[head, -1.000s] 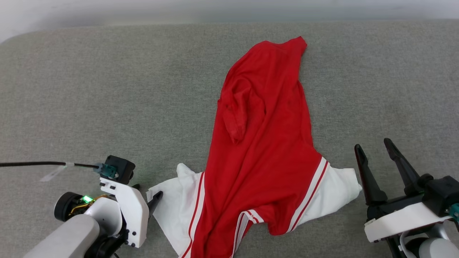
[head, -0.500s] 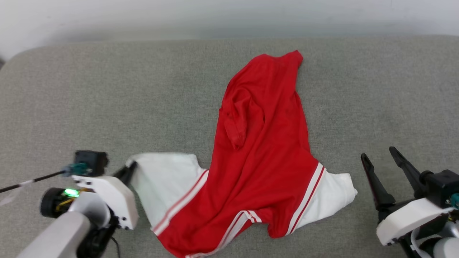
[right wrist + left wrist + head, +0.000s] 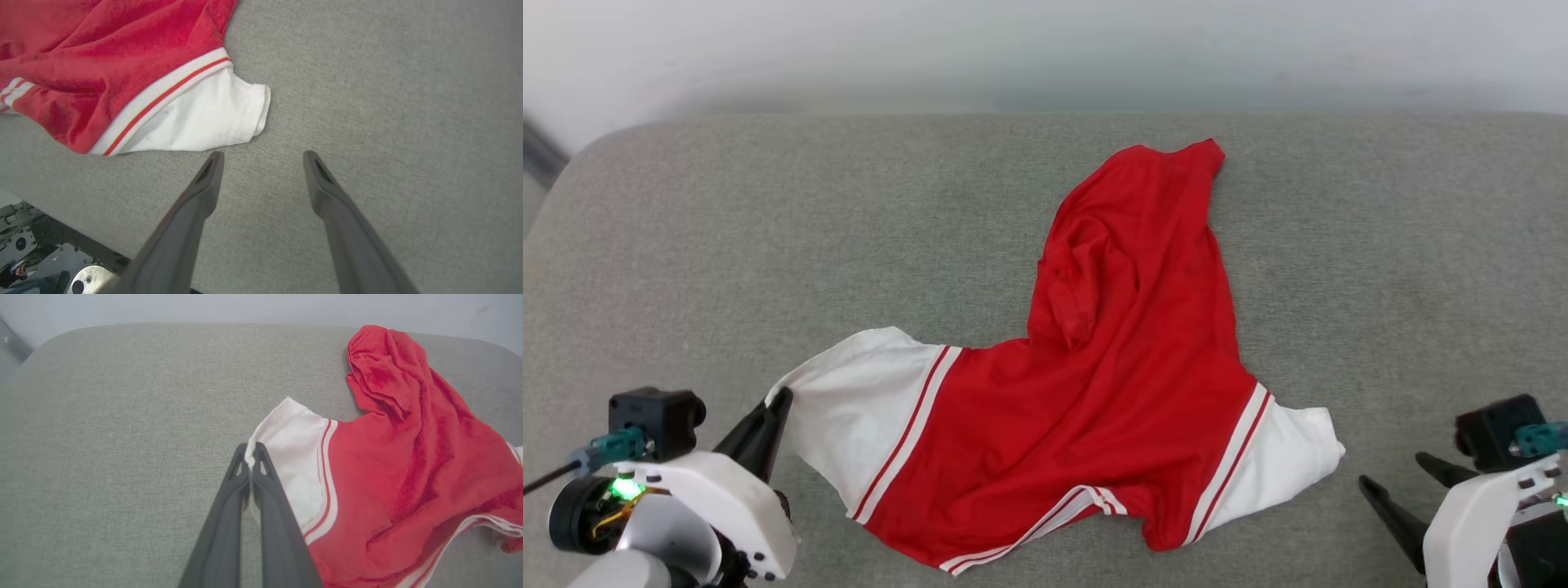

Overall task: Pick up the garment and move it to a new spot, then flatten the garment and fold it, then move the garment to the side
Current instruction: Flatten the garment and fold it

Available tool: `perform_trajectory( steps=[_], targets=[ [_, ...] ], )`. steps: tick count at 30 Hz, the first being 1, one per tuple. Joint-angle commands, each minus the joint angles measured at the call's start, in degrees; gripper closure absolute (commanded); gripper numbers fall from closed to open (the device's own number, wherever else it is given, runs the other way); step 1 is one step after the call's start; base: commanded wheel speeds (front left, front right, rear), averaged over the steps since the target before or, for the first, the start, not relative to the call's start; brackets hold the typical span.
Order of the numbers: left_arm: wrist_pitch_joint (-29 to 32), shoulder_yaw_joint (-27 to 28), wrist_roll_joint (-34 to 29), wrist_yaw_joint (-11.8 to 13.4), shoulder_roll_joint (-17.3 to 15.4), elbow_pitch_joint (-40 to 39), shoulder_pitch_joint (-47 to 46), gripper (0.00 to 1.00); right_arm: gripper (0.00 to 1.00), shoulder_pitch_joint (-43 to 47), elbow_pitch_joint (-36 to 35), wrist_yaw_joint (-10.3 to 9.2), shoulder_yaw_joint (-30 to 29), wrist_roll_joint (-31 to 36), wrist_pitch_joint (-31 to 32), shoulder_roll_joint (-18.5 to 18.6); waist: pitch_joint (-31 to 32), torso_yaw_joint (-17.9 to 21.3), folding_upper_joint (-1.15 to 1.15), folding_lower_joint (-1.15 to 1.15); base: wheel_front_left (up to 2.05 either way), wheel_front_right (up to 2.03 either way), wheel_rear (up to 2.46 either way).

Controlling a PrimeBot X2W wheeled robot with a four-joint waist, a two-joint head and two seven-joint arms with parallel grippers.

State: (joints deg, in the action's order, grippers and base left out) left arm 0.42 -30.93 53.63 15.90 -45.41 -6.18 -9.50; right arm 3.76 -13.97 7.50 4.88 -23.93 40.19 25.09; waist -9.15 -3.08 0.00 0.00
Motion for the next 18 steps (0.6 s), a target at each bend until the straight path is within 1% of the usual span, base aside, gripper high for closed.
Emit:
perform_trajectory(
  steps=[1, 3, 4, 7, 8, 10, 16, 18],
  targets=[
    [0.2, 0.2, -0.1, 0.8, -0.8, -1.8, 1.3, 1.00, 0.00, 0.1, -2.0, -0.01, 0.7, 0.6, 1.6, 0.9, -0.6, -0.8, 0.00, 0.00, 0.00, 0.00, 0.00],
    [-0.3, 0.8, 0.9, 1.5, -0.9, -4.9, 2.8, 1.00, 0.00, 0.1, -2.8, -0.03, 0.6, 1.6, 4.6, 0.8, -1.2, -1.6, 0.00, 0.00, 0.00, 0.00, 0.00],
    [-0.6, 1.1, 1.1, 1.7, -0.8, -6.4, 3.4, 1.00, 0.00, 0.1, -3.1, -0.03, 0.1, 2.2, 5.9, 0.2, -1.6, -2.1, 0.00, 0.00, 0.00, 0.00, 0.00],
    [-0.7, 0.8, 0.4, 2.4, -2.0, -9.8, 5.0, 1.00, 0.00, -0.1, -2.6, -0.02, -2.6, 4.3, 9.3, -3.1, -2.4, -3.9, 0.00, 0.00, 0.00, 0.00, 0.00],
    [-0.8, 0.7, 0.5, 2.6, -2.0, -10.8, 5.2, 1.00, 0.00, -0.2, -2.4, -0.02, -2.8, 5.2, 10.2, -3.4, -2.7, -4.5, 0.00, 0.00, 0.00, 0.00, 0.00],
    [-1.1, 0.8, 0.4, 2.7, -1.9, -12.2, 5.5, 1.00, 0.00, -0.6, -1.2, -0.02, -3.1, 6.0, 11.2, -5.1, -3.2, -5.3, 0.00, 0.00, 0.00, 0.00, 0.00],
    [-1.4, -0.2, 0.6, 0.7, -1.0, -13.1, 4.9, 1.00, 0.00, -3.2, 4.4, -0.02, -3.0, 8.2, 10.7, -8.4, -5.1, -7.3, 0.00, 0.00, 0.00, 0.00, 0.00],
    [-1.3, -0.7, 0.4, 0.1, -0.5, -12.9, 4.0, 1.00, 0.00, -4.3, 5.6, -0.02, -2.4, 8.6, 9.7, -8.5, -5.8, -8.0, 0.00, 0.00, 0.00, 0.00, 0.00]
  ],
)
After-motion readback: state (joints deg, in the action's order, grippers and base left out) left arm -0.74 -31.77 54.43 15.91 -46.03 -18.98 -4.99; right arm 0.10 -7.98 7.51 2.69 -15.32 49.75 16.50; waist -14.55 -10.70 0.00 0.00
